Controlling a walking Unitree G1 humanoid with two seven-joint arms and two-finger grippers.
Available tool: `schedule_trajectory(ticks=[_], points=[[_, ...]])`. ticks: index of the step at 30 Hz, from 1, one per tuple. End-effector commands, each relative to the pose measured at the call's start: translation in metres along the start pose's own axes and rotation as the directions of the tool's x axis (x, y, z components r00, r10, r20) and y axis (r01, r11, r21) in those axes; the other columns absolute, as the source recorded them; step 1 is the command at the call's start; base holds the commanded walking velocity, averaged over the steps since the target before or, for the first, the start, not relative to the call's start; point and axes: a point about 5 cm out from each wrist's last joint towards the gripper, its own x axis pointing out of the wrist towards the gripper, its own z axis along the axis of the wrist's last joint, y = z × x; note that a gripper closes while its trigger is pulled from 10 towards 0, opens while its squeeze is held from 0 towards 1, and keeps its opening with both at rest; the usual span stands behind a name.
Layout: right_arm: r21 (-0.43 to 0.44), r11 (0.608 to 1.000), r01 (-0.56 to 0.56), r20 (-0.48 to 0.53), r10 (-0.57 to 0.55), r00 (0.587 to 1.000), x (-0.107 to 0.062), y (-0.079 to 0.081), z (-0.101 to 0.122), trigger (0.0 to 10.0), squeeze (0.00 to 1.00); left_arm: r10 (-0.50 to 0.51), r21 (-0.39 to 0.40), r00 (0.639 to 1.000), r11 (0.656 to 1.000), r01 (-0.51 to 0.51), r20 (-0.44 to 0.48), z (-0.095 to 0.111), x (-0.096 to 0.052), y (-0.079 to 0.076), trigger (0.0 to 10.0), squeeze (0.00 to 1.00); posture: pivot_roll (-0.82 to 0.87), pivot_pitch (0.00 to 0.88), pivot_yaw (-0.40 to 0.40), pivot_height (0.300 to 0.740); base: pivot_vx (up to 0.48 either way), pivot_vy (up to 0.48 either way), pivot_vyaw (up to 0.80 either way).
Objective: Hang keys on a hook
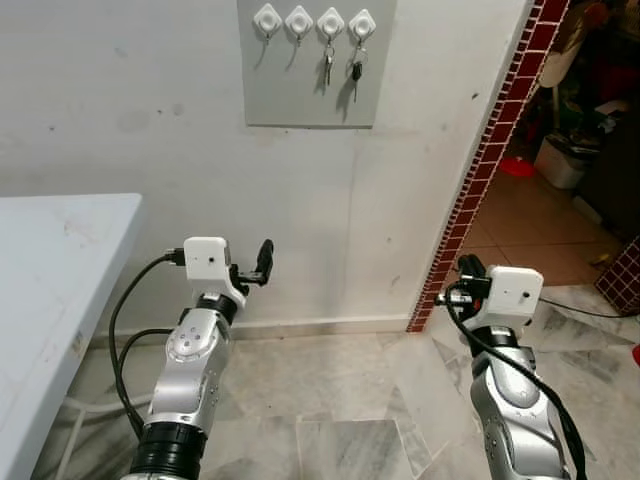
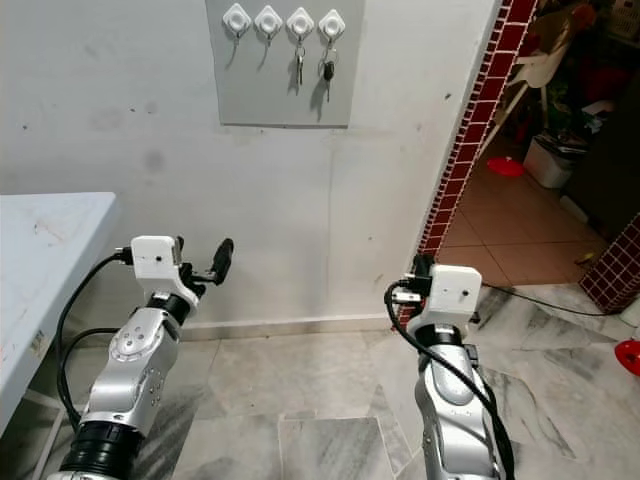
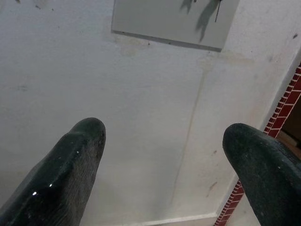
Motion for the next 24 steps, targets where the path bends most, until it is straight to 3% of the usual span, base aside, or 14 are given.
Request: schedule_trajectory(ticks=[1, 6, 24], points=[[-0.004, 1.0, -0.011, 0.012, 0.011, 1.0, -0.0002, 0.0003, 0.0049, 10.0, 0.0, 0.008, 0.006, 1.0, 1.0, -0.008, 0.001, 0.0017, -0.002, 0.0014, 10.0, 0.0, -0.02, 0.061, -0.037, 0.74, 0.0, 0.0, 0.0], [-0.005, 1.0, -0.008, 0.013, 0.008, 1.0, -0.002, -0.0017, 0.0053, 10.0, 0.0, 0.008, 0.002, 1.0, 1.0, -0.008, -0.001, 0.0013, -0.0044, 0.0008, 10.0, 0.0, -0.02, 0.066, -0.038, 0.74, 0.0, 0.0, 0.0], [-0.01, 0.999, -0.032, 0.005, 0.032, 0.999, -0.0037, -0.0019, 0.0047, 10.0, 0.0, 0.024, -0.014, 1.0, 1.0, -0.024, 0.002, 0.0044, -0.0069, 0.0038, 10.0, 0.0, -0.01, 0.052, -0.043, 0.74, 0.296, 0.0, 0.0]])
